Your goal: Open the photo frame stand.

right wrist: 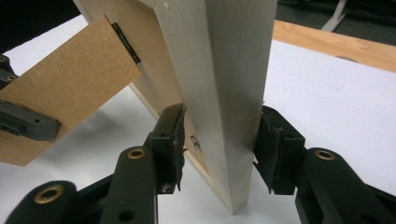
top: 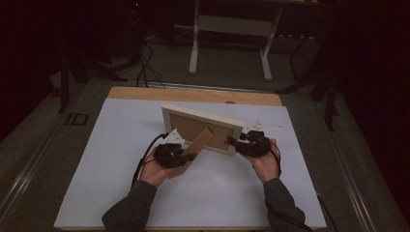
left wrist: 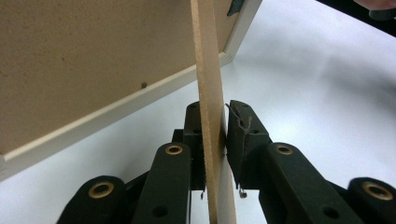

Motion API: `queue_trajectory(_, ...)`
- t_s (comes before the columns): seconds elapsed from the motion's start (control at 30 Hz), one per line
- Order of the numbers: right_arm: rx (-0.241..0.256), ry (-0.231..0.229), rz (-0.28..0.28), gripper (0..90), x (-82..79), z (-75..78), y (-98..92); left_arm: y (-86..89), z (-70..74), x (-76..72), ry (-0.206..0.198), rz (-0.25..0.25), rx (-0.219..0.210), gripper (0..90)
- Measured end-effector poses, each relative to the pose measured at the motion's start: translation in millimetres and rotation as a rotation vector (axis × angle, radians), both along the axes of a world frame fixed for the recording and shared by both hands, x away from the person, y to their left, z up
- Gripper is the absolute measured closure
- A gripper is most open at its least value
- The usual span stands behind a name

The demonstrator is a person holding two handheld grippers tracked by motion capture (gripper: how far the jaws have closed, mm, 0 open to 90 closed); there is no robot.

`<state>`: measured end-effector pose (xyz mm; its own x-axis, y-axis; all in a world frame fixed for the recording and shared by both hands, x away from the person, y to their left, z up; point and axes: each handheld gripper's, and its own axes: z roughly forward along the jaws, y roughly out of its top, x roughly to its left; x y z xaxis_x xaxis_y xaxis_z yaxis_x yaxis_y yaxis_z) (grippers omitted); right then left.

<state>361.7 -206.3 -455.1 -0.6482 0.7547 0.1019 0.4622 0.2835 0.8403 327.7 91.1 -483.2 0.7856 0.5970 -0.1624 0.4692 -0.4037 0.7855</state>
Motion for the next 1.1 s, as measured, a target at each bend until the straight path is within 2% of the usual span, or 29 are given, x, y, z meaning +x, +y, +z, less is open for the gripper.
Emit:
queue_trajectory(0.1,-0.01,-0.024,0.004,55.4,-5.3,-1.6,0.6,0.5,-3.3,-4.0,-0.003,0.009,-0.004,79.2)
queue_trajectory(0.33,-0.035,-0.051,0.02,55.3,-15.1,-2.8,2.6,-0.1,-8.0,-12.5,-0.009,0.005,0.032,79.3)
queue_trajectory(0.43,-0.04,-0.059,0.022,55.2,-18.3,-3.3,3.5,-0.7,-9.3,-15.5,-0.013,0.003,0.048,79.0)
queue_trajectory(0.77,-0.041,-0.067,0.025,54.5,-24.7,-5.4,4.2,-0.5,-12.8,-22.0,-0.015,-0.012,0.058,79.4)
queue_trajectory(0.83,-0.048,-0.07,0.03,54.4,-26.7,-5.7,4.5,0.1,-14.3,-23.4,-0.019,-0.016,0.075,79.5)
queue_trajectory(1.1,-0.07,-0.088,0.044,54.1,-33.8,-7.3,6.3,2.3,-16.8,-30.7,-0.017,-0.02,0.087,79.6)
